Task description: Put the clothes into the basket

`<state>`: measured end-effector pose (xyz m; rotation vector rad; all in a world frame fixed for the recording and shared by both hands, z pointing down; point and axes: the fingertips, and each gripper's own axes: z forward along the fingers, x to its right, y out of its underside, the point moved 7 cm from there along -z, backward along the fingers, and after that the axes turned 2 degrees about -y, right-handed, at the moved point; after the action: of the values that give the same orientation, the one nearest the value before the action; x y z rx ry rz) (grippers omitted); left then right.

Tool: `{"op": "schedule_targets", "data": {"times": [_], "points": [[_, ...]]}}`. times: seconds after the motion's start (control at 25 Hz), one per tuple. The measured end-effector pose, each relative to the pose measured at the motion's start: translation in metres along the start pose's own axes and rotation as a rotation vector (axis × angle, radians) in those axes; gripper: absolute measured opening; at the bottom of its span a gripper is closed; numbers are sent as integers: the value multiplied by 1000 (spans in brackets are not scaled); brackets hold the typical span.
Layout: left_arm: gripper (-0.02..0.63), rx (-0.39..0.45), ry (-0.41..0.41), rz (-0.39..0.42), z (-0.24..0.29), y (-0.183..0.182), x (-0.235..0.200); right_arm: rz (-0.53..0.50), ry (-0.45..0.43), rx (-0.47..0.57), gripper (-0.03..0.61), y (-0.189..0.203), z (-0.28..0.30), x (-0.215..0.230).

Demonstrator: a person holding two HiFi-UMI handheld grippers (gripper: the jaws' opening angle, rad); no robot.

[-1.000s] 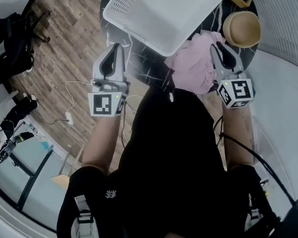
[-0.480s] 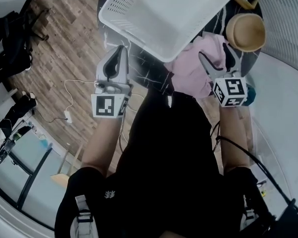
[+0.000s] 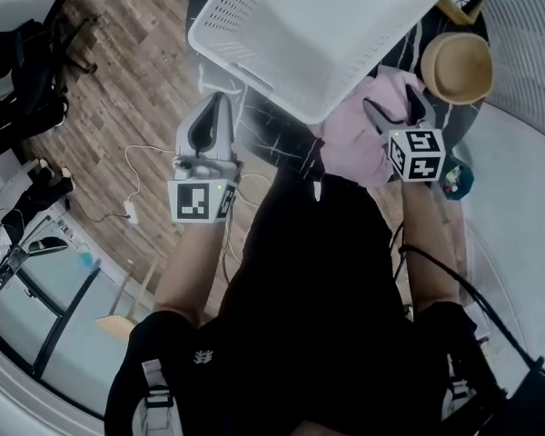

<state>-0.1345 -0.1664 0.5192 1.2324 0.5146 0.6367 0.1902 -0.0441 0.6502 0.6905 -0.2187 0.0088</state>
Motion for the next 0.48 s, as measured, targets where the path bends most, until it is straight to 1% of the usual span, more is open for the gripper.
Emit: {"op": "schedule_targets", "data": {"times": [0.04,0.12,0.2,0.28,0.36,0.48], "points": [[8,3,-2,1,0,-1,-1,9,-9,-20,422,2,1,2],[8,8,-5,3,0,-4,-2,16,-27,-56,359,4,4,4],[8,11,-7,0,1,-5,-2,8,-29,-70,236,4,4,8],[8,15,-7,-2,2,-7,0,7,-26,-61,137,3,2,11],[8,22,-9,-3,2,-11,2,16,-28,-35,103,1,-2,13],[8,32,-13,-4,2,-19,3,45,-30,26,84,-2,-14,12]]}}
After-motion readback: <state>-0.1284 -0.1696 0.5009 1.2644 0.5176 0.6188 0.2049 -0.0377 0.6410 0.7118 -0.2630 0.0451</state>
